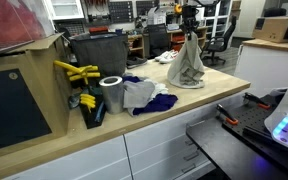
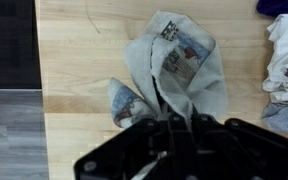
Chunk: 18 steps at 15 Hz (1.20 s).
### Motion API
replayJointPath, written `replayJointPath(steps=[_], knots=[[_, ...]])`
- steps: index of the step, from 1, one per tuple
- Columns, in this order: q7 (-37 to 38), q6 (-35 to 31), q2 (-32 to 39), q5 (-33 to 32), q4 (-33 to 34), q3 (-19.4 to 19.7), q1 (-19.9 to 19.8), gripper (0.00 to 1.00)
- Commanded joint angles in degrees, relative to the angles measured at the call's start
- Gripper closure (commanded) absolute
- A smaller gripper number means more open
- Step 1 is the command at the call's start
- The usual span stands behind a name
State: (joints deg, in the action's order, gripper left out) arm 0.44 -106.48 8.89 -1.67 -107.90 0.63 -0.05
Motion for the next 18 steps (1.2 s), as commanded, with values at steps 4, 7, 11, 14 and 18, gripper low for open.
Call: replayJointPath(steps=[4, 7, 11, 14, 18], knots=[[0.5, -1.4, 3.4, -5.0, 2.1, 0.1, 0.3, 0.98], [0.9, -5.9, 5.5, -7.3, 2.4, 0.0, 0.7, 0.98], [1.5, -11.6, 8.1, -9.6, 2.5, 0.1, 1.5, 0.98], [1.9, -15.3, 9.8, -11.0, 2.6, 0.3, 2.0, 0.98], [2.0, -19.3, 11.6, -13.6, 2.7, 0.5, 2.9, 0.98]])
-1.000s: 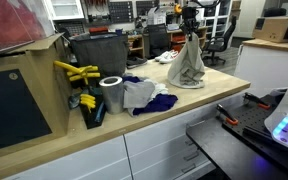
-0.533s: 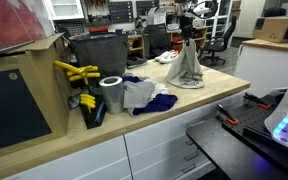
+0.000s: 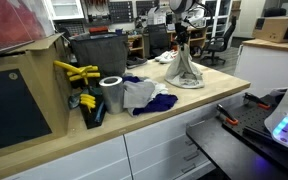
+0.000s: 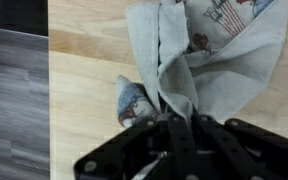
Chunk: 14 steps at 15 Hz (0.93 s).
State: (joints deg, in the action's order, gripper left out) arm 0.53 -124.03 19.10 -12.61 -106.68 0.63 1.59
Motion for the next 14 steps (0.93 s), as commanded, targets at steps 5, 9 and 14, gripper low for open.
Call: replayJointPath(steps=[5, 9, 14], knots=[[3.1, -4.0, 3.6, -6.9, 2.9, 1.1, 2.5, 0.98], [4.7, -4.5, 6.1, -11.4, 4.9, 2.3, 3.5, 0.98], [6.6, -4.7, 8.1, -13.6, 6.3, 3.3, 4.1, 0.66]])
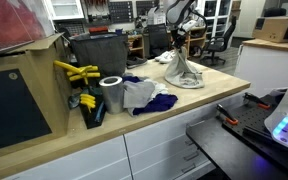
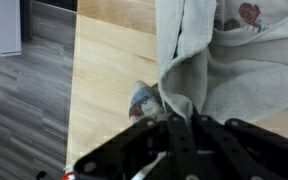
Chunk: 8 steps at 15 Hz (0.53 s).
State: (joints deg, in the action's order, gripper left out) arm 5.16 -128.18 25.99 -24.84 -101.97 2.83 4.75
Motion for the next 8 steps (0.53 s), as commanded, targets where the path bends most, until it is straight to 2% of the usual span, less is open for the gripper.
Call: replayJointPath(steps=[1, 8], knots=[[2.1, -0.7, 1.3, -1.3, 1.4, 1.1, 1.0, 0.61], [1.5, 2.4, -2.0, 4.2, -3.4, -0.6, 0.4, 0.08]])
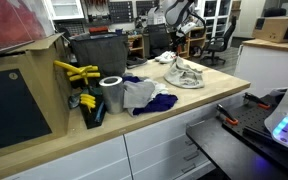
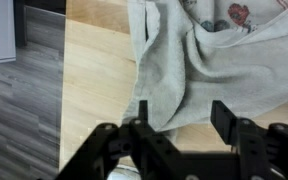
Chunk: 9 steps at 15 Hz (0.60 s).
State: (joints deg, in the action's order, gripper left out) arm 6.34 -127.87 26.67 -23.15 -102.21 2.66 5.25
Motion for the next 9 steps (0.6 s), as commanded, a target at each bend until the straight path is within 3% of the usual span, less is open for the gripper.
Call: replayJointPath(steps=[1, 9], knots=[[-0.2, 2.9, -2.5, 4.0, -3.6, -0.6, -0.6, 0.01], [-0.5, 4.8, -1.0, 9.4, -5.6, 1.1, -4.5, 0.00]])
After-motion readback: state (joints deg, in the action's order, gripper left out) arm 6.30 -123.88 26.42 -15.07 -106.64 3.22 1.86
